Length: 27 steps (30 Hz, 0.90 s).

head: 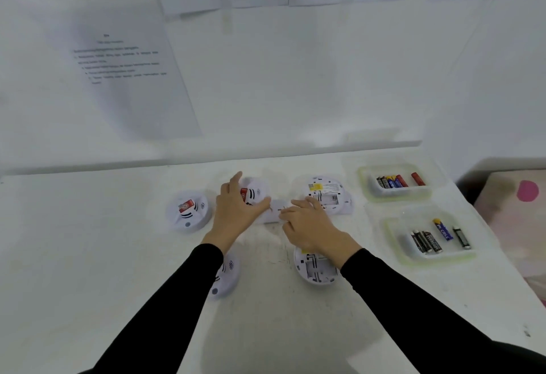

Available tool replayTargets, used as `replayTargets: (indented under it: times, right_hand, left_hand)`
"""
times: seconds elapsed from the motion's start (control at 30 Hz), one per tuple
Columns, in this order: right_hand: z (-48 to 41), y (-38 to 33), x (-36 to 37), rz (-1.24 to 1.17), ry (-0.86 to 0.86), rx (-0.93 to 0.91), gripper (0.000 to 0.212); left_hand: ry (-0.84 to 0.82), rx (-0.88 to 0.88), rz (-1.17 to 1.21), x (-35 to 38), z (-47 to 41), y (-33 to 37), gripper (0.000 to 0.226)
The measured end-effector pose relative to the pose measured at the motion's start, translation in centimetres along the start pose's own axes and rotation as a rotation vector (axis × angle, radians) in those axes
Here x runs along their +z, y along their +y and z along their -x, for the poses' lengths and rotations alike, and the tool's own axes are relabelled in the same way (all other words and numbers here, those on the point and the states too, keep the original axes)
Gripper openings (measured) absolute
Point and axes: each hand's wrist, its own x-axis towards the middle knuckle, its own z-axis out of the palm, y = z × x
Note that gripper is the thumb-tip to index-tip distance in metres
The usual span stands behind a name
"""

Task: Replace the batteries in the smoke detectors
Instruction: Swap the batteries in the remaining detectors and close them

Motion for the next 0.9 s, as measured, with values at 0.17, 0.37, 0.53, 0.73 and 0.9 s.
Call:
replayTargets:
  times: [0.17,0.37,0.53,0.73,0.9]
  right_hand:
    - [-0.3,-0.1,0.3,-0.022,0.021,0.021,0.043]
    - [-0.4,-0.2,0.2,-0.037,0.029,0.040,0.042]
    - [-0.9,-0.5,0.1,-0.041,0.035,0.052,0.040]
    - [-1.0,-0.7,0.1,-0.033,0.028,0.056,0.039]
    - [-1.3,-0.7,0.5,-0.162,0.192,0.109,0.043]
  left_hand:
    - [-0.192,0.103,0.417,-2.8,-0.4,-1.3,0.054]
    - [-0.450,0.140,0.305,-5.9,-1.9,-3.8,0.049]
    - [-0.615,0.173,-0.144,-7.3,-4.2,-3.5,0.091]
    - [-0.648,0.207,-0.304,-7.2,-5.7,-3.2,0.094]
    - [-0.644,0.170,-0.144,-7.6,-4.7,-2.7,0.115]
